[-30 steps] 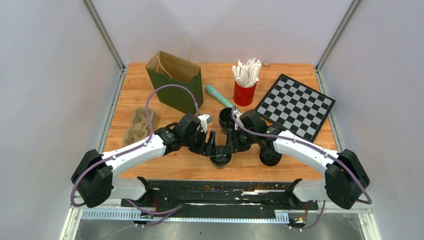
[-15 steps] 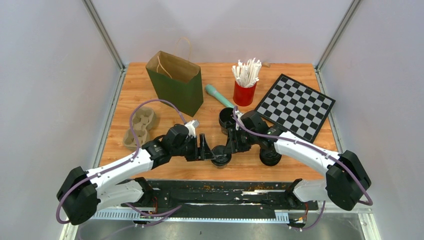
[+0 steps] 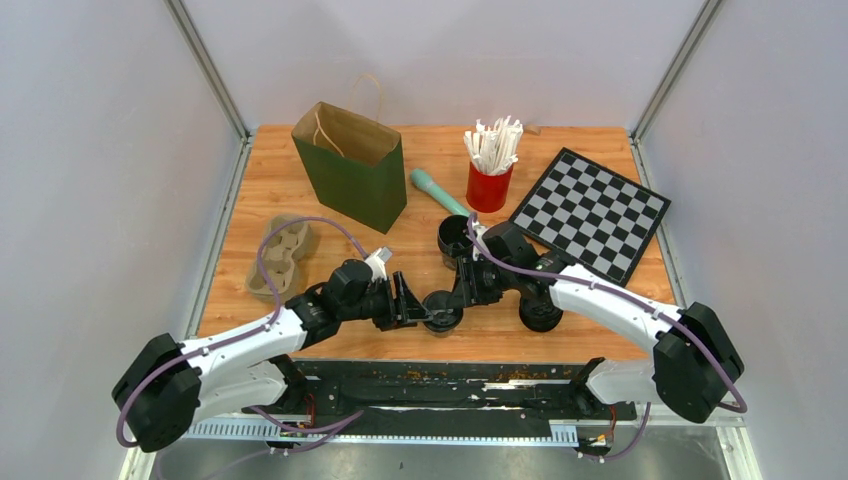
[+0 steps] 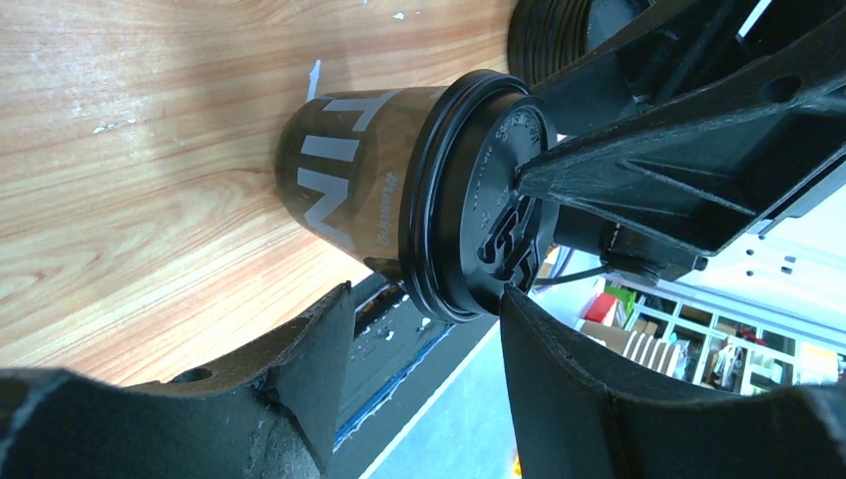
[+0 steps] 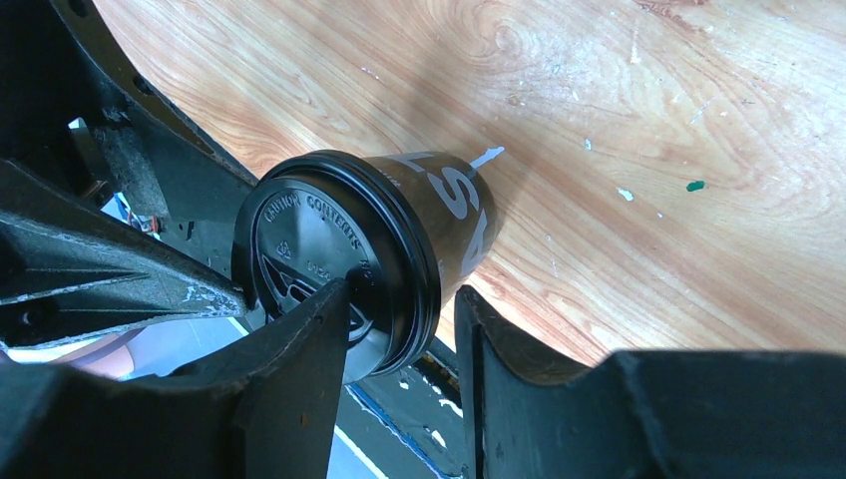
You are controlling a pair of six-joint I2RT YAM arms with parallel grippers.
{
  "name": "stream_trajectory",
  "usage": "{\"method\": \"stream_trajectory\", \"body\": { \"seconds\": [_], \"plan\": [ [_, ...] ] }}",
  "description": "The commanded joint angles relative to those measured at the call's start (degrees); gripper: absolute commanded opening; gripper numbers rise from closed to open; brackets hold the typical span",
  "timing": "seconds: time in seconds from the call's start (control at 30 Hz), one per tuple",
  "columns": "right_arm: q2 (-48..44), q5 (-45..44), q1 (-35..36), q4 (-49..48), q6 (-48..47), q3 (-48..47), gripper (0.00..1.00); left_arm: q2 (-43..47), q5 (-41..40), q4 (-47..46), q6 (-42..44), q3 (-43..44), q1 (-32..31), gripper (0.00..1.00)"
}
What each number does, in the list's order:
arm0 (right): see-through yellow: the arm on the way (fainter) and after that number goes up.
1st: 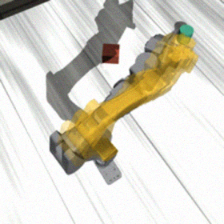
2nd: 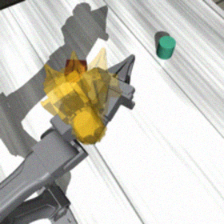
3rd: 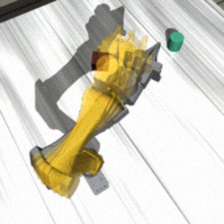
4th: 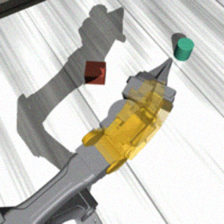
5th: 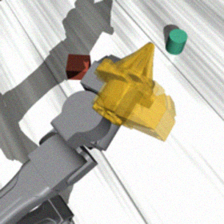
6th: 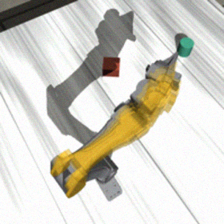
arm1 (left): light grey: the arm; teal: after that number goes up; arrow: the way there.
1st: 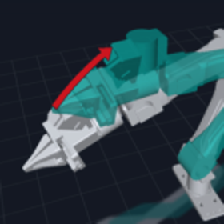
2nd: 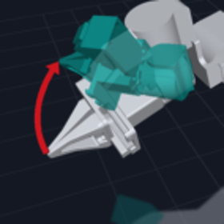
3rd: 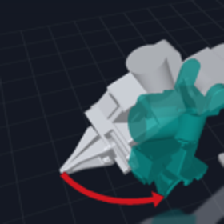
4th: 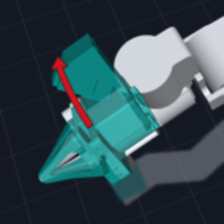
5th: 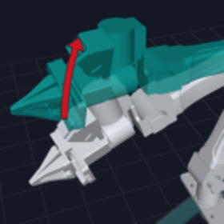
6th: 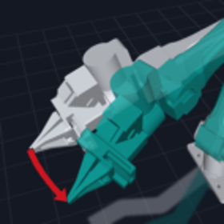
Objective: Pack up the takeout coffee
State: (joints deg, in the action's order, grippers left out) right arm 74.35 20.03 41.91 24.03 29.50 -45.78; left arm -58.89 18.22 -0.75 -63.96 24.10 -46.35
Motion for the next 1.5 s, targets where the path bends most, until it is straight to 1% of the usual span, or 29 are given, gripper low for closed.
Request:
{"method": "stream_trajectory", "body": {
  "seconds": [0.0, 0.13, 0.23, 0.33, 0.5, 0.67, 0.83, 0.9, 1.07, 1.17, 1.3, 1.33, 1.47],
  "plan": [
    [-0.5, -2.0, 0.0, 1.6, -0.5, 1.8, 0.42, -0.7, 0.5, -5.5, -1.8, -0.2, -0.1, 0.63],
    [-0.4, -1.8, -0.1, 1.0, -0.2, 2.4, 0.42, -1.9, 0.6, -6.4, -2.0, -0.9, -0.1, 0.60],
    [-0.4, -1.7, -0.1, 0.7, 0.0, 2.8, 0.42, -2.2, -0.1, -5.4, -2.2, -1.3, -0.1, 0.55],
    [-0.6, -1.8, 0.0, 0.5, -0.1, 3.3, 0.42, -2.1, -1.2, -2.8, -1.7, -1.4, -0.1, 0.50],
    [-0.2, -1.8, 0.0, -0.5, -0.1, 5.0, 0.42, -1.9, -4.0, 3.3, 0.0, -1.6, -0.1, 0.47],
    [0.3, -1.9, -0.1, -1.2, -0.2, 6.2, 0.41, -2.0, -5.7, 6.1, 0.0, -2.7, -0.1, 0.44],
    [-0.4, -2.4, 0.0, -1.3, -0.3, 6.7, 0.41, -4.0, -7.4, 9.7, 1.6, -3.0, -0.1, 0.44],
    [-0.7, -2.5, -0.1, -1.3, -0.5, 6.9, 0.41, -5.3, -7.3, 9.4, 1.3, -3.5, -0.1, 0.44],
    [-1.0, -2.5, 0.0, -1.4, -0.7, 7.2, 0.41, -6.3, -4.8, 2.4, -2.2, -6.6, -0.1, 0.43],
    [-1.0, -1.1, -0.1, -2.2, -1.2, 6.4, 0.41, -4.9, -4.0, 2.8, -2.0, -5.1, -0.1, 0.43],
    [-0.7, 1.5, -0.1, -2.2, -3.1, 3.1, 0.43, -0.2, -4.0, 4.6, -2.6, -2.4, -0.1, 0.46],
    [-0.6, 2.3, -0.1, -2.1, -3.7, 2.2, 0.44, 1.0, -4.2, 4.9, -2.7, -2.0, -0.1, 0.48],
    [-0.6, 2.6, -0.1, 0.0, -5.7, -1.2, 0.50, 3.9, -4.5, 5.7, -2.9, -1.1, -0.1, 0.61]
  ]
}}
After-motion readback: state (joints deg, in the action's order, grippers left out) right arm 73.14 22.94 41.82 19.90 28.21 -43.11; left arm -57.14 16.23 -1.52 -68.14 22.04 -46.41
